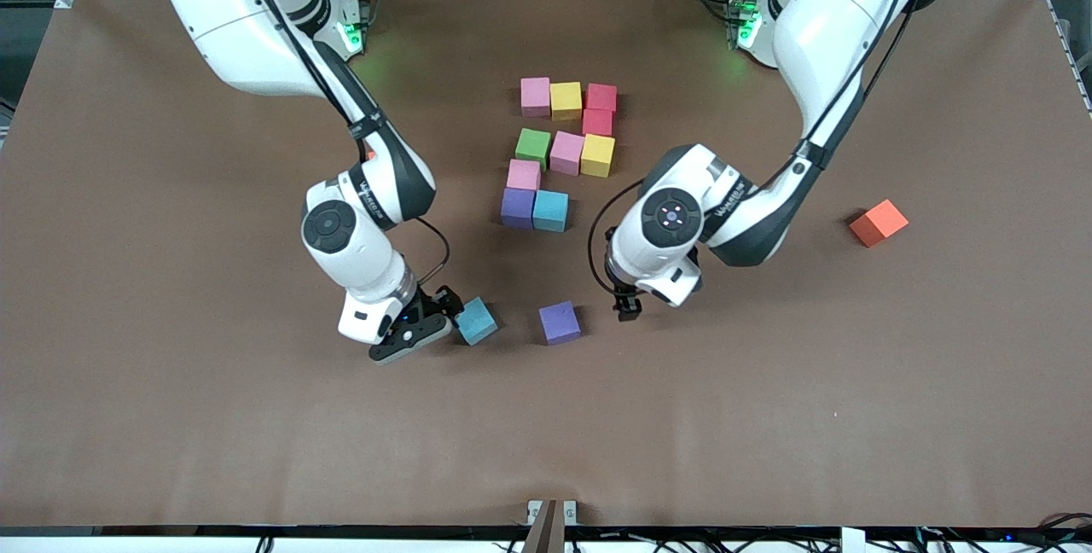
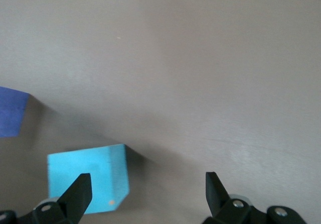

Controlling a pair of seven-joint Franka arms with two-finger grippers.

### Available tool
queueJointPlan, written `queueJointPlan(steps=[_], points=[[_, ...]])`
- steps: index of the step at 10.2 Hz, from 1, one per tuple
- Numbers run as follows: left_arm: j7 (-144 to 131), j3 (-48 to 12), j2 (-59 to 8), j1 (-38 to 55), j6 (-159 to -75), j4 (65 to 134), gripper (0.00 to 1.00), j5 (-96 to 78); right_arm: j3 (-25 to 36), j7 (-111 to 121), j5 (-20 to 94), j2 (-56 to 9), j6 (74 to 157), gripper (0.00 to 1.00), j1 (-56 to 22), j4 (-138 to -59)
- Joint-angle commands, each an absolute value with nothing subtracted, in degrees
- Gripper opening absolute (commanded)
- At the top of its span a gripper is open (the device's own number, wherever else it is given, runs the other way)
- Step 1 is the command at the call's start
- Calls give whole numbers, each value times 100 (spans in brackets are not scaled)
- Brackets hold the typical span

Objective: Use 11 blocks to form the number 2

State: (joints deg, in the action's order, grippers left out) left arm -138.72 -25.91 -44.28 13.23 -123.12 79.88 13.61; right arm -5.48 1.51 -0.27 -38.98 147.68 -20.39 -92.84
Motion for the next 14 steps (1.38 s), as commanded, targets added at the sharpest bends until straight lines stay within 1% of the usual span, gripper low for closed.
queueJointPlan(steps=[1,3,4,12,14], points=[[-14036,-2409,-4736,1537,-12628,7664,100,1248,-283,-280,-53,-3964,14695,100,-2520,-9123],[-14228,-2041,-5017,1887,-12797,7402,100,1248,34,-483,-18,-4112,14739,100,-2969,-9036],[-14343,-1987,-5053,1985,-12866,7366,100,1239,70,-475,-26,-4157,14739,100,-3005,-8974],[-14502,-1986,-5361,2267,-13473,7216,100,1090,88,-492,-44,-4456,14801,100,-3023,-8842],[-14493,-1838,-5510,2469,-13553,7128,100,1099,88,-492,-44,-4500,14836,100,-3050,-8859]])
